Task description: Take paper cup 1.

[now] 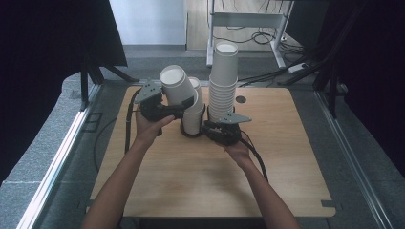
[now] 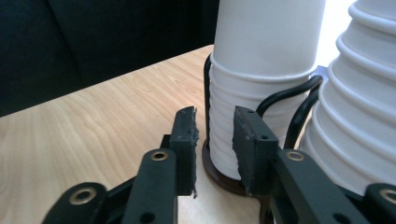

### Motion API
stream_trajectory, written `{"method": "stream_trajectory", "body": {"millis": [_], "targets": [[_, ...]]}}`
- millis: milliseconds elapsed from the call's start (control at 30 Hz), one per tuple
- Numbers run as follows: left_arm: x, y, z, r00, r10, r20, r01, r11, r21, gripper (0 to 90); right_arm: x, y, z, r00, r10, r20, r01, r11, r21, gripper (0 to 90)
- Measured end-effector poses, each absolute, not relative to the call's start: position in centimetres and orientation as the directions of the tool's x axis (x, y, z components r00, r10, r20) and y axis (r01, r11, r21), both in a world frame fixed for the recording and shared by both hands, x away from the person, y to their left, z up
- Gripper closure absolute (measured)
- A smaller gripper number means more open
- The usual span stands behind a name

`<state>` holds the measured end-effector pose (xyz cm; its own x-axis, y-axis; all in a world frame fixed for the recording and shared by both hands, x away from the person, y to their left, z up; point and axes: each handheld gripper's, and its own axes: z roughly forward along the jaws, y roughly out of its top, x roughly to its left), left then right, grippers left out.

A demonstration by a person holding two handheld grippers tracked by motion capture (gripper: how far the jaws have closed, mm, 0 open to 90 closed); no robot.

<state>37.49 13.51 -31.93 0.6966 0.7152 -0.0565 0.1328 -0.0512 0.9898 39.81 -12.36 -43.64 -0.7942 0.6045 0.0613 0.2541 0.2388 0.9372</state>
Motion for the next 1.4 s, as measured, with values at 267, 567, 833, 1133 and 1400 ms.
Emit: {"method": "stream_trajectory", "body": {"millis": [267,567,833,1133,1400], "targets": [[35.5,13.8,-33.8,0.695,0.716,-0.07,0.16,-0.058,0.985,12.3,37.6,-13.8,-43.9,-0.804,0.589,0.08,0.245,0.205,0.947,59.8],[32.9,13.1,-36.8,0.688,0.726,-0.029,0.163,-0.116,0.98,12.2,35.4,-16.3,-45.2,-0.787,0.609,0.098,0.25,0.169,0.953,51.5],[31.0,13.2,-38.6,0.684,0.729,-0.032,0.181,-0.127,0.975,12.2,34.8,-18.0,-46.2,-0.764,0.631,0.135,0.284,0.141,0.948,49.0],[30.1,13.0,-40.7,0.695,0.716,-0.068,0.217,-0.119,0.969,12.2,34.0,-18.4,-46.4,-0.757,0.636,0.15,0.285,0.115,0.952,47.8],[30.0,12.2,-42.7,0.695,0.717,-0.047,0.249,-0.179,0.952,12.2,33.2,-19.3,-47.2,-0.748,0.653,0.119,0.275,0.142,0.951,46.6]]}}
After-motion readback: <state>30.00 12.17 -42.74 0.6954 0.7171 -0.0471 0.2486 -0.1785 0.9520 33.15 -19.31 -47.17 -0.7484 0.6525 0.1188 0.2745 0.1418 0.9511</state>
